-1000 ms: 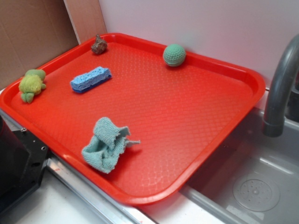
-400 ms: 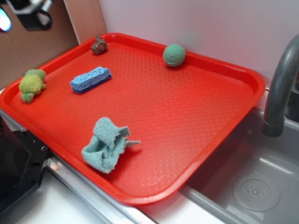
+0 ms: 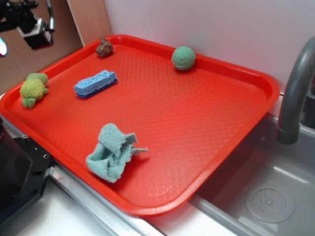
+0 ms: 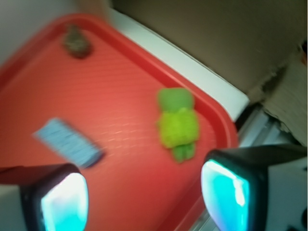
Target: Grab the green animal.
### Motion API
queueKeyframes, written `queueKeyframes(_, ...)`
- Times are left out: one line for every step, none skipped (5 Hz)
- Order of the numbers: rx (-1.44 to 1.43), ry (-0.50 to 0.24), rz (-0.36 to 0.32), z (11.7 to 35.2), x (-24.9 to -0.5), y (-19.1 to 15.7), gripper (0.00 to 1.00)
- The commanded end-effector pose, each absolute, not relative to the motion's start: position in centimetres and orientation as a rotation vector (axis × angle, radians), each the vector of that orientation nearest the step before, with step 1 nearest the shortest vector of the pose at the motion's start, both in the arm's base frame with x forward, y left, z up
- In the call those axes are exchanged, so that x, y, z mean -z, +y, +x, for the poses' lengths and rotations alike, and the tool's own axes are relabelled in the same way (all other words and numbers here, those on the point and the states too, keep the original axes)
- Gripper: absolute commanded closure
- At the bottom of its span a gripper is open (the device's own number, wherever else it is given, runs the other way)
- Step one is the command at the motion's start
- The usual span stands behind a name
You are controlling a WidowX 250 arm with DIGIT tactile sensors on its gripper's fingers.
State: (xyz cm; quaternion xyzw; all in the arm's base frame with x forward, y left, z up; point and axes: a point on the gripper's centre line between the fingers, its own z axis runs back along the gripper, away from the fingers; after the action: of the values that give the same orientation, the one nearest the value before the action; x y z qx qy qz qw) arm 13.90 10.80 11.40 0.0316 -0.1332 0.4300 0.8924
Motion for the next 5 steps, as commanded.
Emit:
queueKeyframes(-0.974, -0.182, 0.051, 12.4, -8.9, 14.6, 0.00)
queueKeyframes(-0.950, -0.142, 0.032, 12.2, -7.1, 15.0, 0.00)
queueKeyframes(-0.841, -0.111, 0.019, 13.2, -4.2, 16.0, 0.00)
queueKeyframes(-0.796, -0.063, 0.029, 15.1, -2.3, 16.9, 0.00)
queueKeyframes(-0.806, -0.053, 0.036, 13.8, -0.8, 16.4, 0.09)
